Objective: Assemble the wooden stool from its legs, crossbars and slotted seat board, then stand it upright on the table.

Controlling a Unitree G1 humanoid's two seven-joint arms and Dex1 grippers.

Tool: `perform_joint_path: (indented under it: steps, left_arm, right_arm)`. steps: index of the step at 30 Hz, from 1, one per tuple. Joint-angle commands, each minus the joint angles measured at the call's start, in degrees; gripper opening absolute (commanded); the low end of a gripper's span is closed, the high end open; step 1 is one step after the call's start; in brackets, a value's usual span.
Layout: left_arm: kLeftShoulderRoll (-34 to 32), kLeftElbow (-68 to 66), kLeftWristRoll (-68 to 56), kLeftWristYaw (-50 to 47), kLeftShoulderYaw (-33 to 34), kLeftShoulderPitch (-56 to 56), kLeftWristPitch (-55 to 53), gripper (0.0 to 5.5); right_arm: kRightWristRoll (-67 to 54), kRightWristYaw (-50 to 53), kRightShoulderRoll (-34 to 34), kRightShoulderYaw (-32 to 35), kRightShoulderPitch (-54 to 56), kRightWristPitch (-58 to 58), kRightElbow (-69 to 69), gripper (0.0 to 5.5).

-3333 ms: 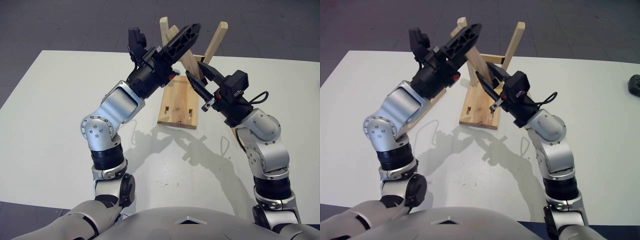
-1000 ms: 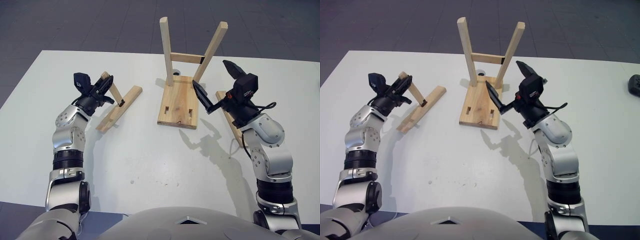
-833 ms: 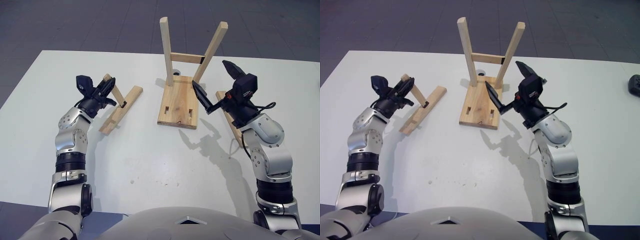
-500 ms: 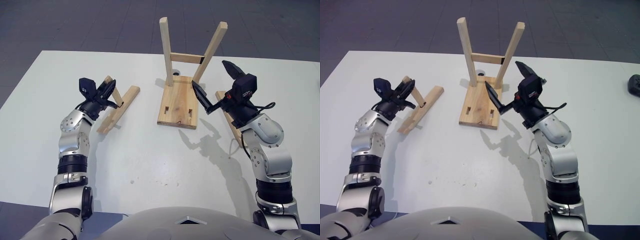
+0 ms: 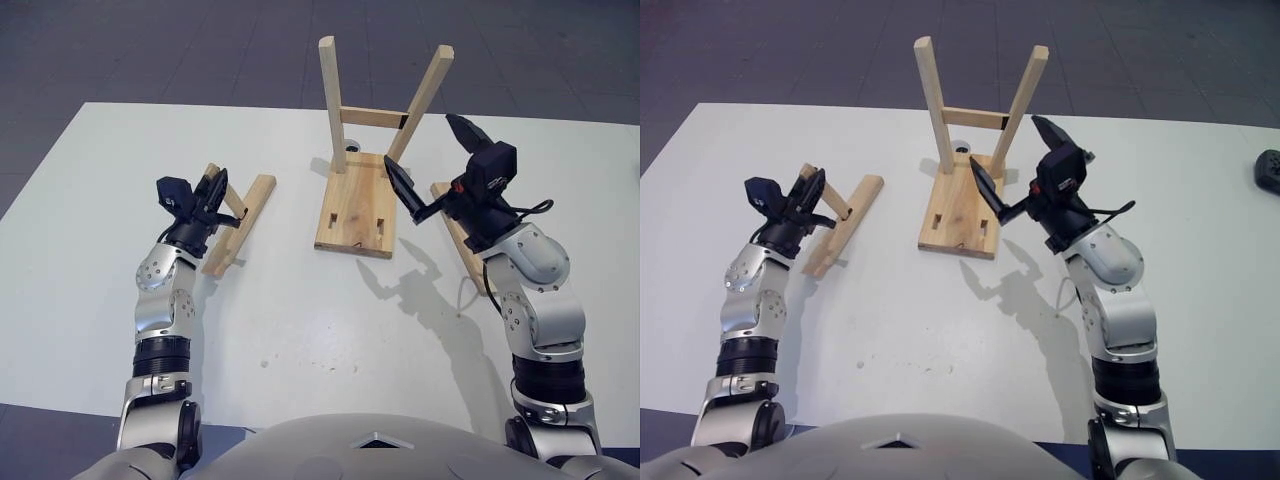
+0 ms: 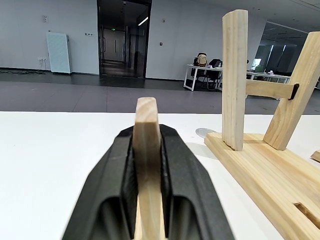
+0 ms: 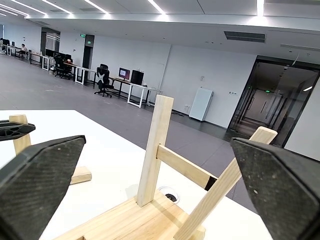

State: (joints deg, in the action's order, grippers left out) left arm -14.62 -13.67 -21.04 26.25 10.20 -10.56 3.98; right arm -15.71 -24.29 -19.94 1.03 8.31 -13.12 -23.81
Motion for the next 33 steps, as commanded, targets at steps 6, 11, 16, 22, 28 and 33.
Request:
perform_joint_path:
  steps: [6, 11, 16, 22, 28, 33]
  left_arm:
    - [1.32, -3.76, 2.24, -2.8, -1.54, 5.92, -4.81, 0.79]
    - [1.46, -1.38, 1.02, -4.13, 0.05, 4.66, -6.15, 1.55]
    - [1.74, 0.36, 0.27, -4.44, 0.78, 3.37, -7.61, 2.22]
    - [1.68, 3.39, -1.35, -4.78, 1.85, 2.09, -9.47, 3.16]
    - [0.23, 13.01, -4.78, -7.65, 4.77, -2.44, -13.21, 4.15]
    - [-1.98, 20.26, -8.61, -9.11, 6.69, -8.7, -17.47, 4.94]
  right_arm:
    - [0.43, 0.25, 0.07, 0.12, 1.02, -0.02, 0.21, 5.4]
    - [0.51, 0.3, 0.12, 0.18, 0.98, -0.02, 0.36, 5.4]
    - [0.56, 0.36, 0.32, 0.05, 0.93, 0.07, 0.6, 5.4]
    - [0.67, 0.37, 0.34, -0.05, 0.43, 0.11, 0.47, 5.4]
    - [0.78, 0.41, 0.43, -0.05, 0.43, 0.27, 0.78, 5.4]
    - [1.21, 0.6, 0.51, 0.08, 0.44, 0.63, 1.45, 5.4]
